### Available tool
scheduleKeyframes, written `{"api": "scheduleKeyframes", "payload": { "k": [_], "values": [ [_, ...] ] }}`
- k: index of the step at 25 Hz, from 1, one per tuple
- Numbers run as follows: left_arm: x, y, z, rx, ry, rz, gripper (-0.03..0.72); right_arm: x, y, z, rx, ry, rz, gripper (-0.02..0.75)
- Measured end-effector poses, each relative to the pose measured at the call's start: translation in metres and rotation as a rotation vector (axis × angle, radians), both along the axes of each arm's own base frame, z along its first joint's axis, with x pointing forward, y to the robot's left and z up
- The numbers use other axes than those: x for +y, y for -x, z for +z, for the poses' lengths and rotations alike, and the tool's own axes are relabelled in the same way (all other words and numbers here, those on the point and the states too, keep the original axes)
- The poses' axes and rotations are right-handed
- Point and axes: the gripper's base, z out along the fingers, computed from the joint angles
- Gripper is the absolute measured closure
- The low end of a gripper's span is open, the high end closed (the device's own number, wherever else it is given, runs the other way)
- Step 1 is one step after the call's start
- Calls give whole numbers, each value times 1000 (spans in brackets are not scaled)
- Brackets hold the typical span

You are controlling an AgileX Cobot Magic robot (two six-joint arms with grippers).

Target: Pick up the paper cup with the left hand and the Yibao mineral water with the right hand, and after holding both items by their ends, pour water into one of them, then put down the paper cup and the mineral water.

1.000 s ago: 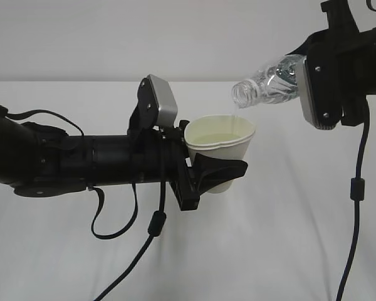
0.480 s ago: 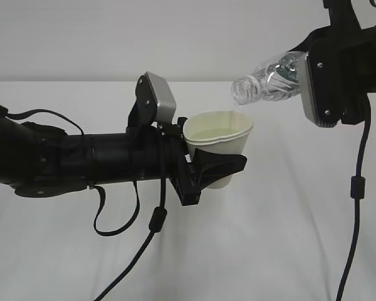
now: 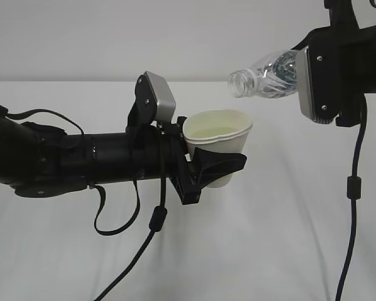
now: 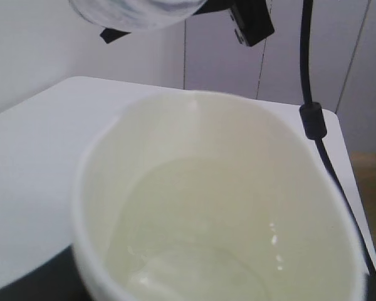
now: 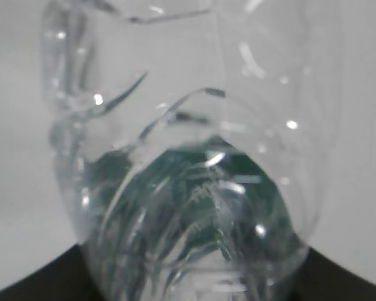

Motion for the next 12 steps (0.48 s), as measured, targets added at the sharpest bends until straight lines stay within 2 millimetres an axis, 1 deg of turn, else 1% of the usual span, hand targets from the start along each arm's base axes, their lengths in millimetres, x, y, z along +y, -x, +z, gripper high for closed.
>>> {"api": "scheduleKeyframes", "payload": {
  "k": [12],
  "values": [
    [0, 0, 0, 1, 1, 2, 290, 1, 1, 0, 48, -96, -39, 382]
  ]
}}
